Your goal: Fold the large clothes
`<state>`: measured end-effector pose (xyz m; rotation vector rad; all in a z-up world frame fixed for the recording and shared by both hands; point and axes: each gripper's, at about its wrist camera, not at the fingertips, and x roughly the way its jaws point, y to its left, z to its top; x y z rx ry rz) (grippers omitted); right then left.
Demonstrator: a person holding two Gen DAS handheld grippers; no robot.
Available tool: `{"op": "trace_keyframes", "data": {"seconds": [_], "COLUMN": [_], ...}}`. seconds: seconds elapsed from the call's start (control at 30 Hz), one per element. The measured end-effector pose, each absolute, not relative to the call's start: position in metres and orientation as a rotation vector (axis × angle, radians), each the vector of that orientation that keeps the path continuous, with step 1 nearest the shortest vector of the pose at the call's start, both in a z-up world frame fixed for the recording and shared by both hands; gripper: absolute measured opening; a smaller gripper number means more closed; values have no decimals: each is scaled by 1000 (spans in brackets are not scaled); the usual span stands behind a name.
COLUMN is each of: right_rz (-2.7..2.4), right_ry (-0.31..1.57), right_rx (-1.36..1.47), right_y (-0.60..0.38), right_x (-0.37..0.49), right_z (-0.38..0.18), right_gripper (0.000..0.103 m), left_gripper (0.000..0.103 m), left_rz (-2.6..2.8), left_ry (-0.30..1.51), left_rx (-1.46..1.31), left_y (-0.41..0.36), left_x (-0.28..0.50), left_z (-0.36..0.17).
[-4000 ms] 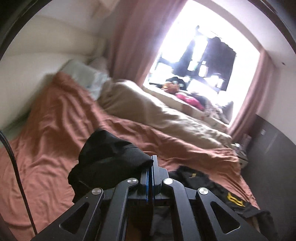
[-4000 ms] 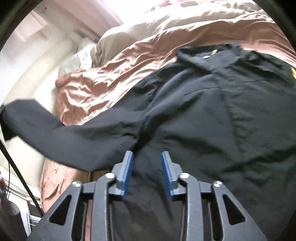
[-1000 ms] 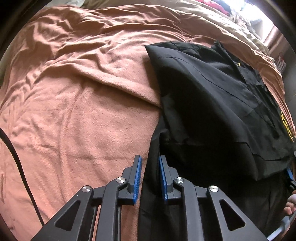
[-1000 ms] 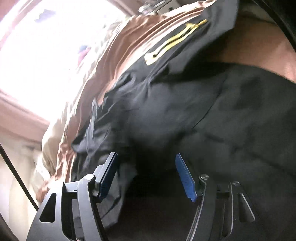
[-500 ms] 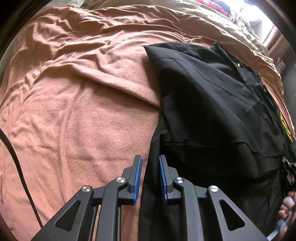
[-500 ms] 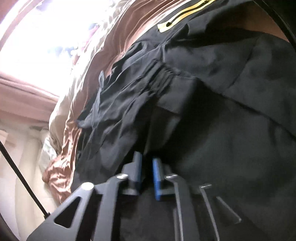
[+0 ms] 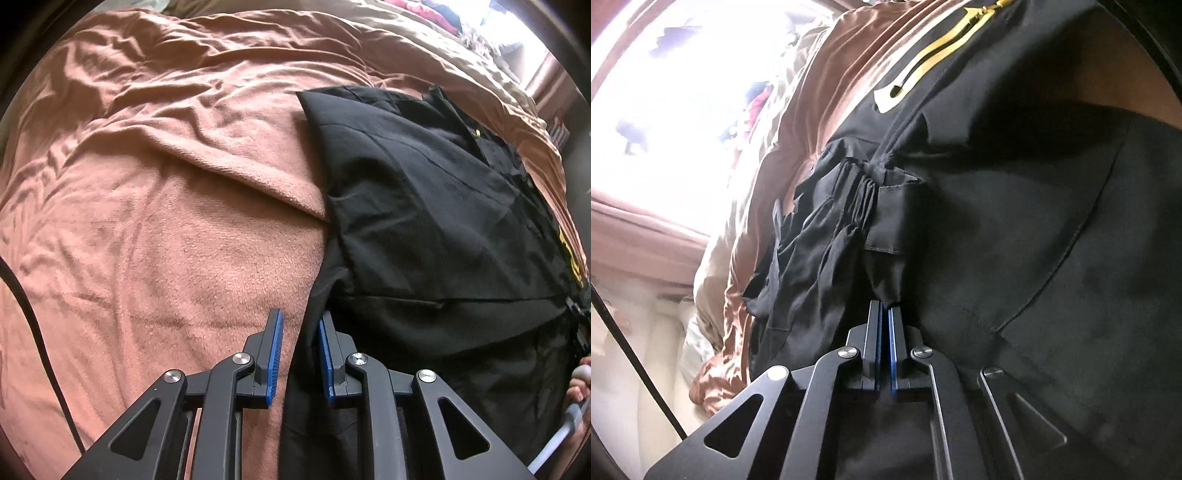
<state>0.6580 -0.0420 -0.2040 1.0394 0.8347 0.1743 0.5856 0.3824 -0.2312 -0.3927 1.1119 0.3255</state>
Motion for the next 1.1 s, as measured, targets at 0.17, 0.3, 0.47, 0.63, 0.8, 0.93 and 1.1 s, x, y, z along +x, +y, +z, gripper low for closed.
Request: {"op": "trace_keyframes", "data": {"seconds": [0.17,0.3,0.47,0.63,0.8,0.93,1.1], "right_rz": [242,254,310,246,267,215,133], "right_ry": [852,867,795,687,642,645,632], "right_rx": [1127,1159,1105,952,821,680,577], "right_y": [-53,-74,-107,-136,-143,-135,-139], "right_x": [642,625,602,572,547,527,521], "right_z": [-191,-187,-151,-122,-110,-108,-104], "right_gripper": [1,1,1,1,103,103,103], "left_gripper": [20,20,20,20,21,21,21], "left_rz": [320,284,236,184,134,113,92], "left_ry": [1065,1018,998,956,927,923,926], "left_rx": [-408,-437,-432,-448,-434,-416,-392], "left_y": [376,367,342,314,285,266,249], "left_x": [573,557,544,534,523,516,517], "left_z": [-206,-181,-157,-130,-106,-96,-90]}}
